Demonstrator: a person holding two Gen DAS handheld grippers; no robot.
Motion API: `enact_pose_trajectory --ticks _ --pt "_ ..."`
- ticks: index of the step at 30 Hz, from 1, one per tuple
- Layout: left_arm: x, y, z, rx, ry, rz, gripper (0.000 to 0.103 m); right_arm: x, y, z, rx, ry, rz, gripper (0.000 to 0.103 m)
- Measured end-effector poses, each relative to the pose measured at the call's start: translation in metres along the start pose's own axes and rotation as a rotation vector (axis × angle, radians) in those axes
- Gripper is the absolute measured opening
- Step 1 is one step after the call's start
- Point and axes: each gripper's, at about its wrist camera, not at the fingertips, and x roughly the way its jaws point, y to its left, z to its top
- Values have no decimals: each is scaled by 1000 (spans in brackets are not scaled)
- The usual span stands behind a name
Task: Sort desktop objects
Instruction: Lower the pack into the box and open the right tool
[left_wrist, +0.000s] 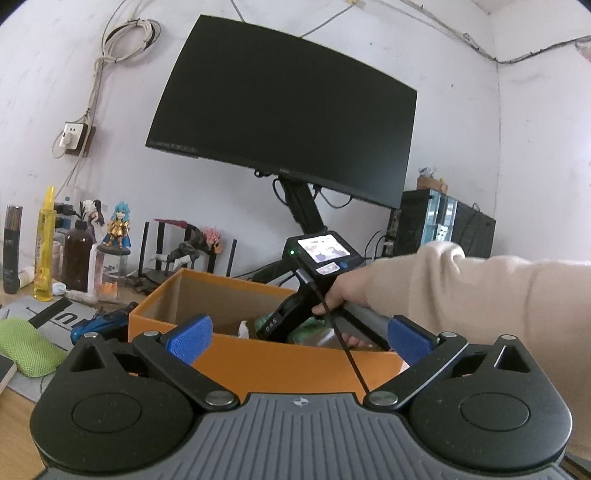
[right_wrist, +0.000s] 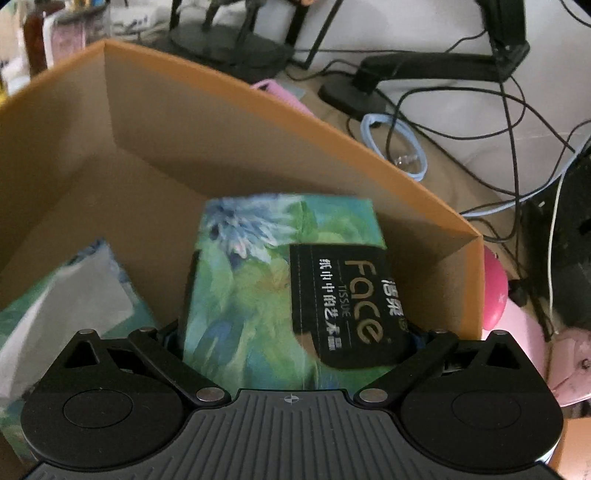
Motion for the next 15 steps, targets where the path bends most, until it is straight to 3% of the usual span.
enact_pose_trajectory --ticks 13,15 --pt "3 9 1 -7 11 28 103 -12 -2 1 -16 -37 12 102" --pt "3 9 1 -6 11 29 103 -27 -7 -1 -15 -71 81 103"
